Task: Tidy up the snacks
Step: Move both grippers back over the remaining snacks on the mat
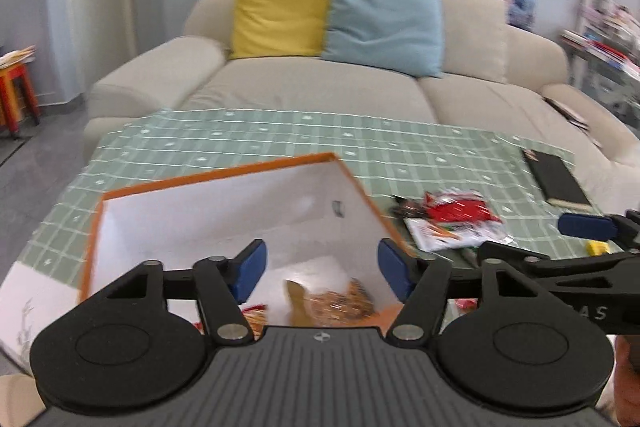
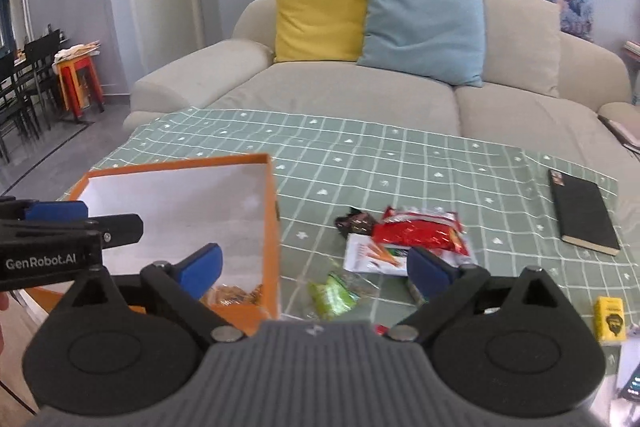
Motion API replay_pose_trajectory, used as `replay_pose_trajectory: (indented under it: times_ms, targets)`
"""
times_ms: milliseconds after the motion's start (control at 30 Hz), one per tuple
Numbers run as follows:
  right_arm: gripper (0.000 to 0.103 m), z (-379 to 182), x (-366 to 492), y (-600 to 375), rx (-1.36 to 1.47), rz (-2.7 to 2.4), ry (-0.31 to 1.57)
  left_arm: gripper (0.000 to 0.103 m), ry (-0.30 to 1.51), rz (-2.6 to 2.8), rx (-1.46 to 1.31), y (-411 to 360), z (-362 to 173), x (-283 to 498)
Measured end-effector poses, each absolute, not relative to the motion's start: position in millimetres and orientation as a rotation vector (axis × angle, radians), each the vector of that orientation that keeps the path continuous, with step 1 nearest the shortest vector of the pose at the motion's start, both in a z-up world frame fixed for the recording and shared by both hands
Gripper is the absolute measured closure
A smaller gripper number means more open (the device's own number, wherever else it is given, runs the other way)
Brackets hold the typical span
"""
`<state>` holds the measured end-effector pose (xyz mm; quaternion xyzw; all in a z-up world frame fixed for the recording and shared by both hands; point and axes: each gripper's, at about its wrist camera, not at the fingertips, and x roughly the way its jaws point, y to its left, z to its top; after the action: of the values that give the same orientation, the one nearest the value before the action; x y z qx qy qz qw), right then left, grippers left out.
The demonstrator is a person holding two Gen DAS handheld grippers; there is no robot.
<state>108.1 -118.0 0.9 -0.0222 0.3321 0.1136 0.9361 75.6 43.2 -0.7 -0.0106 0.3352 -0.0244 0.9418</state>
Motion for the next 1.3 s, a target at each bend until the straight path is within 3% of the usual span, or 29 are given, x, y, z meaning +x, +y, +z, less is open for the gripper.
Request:
replay_pose_trajectory:
  times_ms: [100,267,700,833,1033,1300]
  targets:
    - [0.008,-6,98,-135,-0.062,0.211,0.648,0.033,0.696,-0.100,-0.008,27,-7,73]
    - [0.008,-18,78,-164,-0.055,0.215,0.582,0.043,0.720,-0.188,-0.005,0,-19,67]
    - [0.008,-76,57,-211,-0.050,0.073,0.763,0.043,0.787,-0.331,0.088,-51,-70,55]
    - [0.011,-90,58,-217,-0.019,0.059,0.813,0.041,0.831,-0.345,0.076,-56,-83,59]
    - [0.027,-96,66,-228,0.032,0.046,0.846,0.040,0.855,-0.350,0.079,-60,-83,70]
    - [0.027,-99,90,-211,0.052,0.116,0.868,0.039,0.846,-0.374,0.246,-78,-61,104]
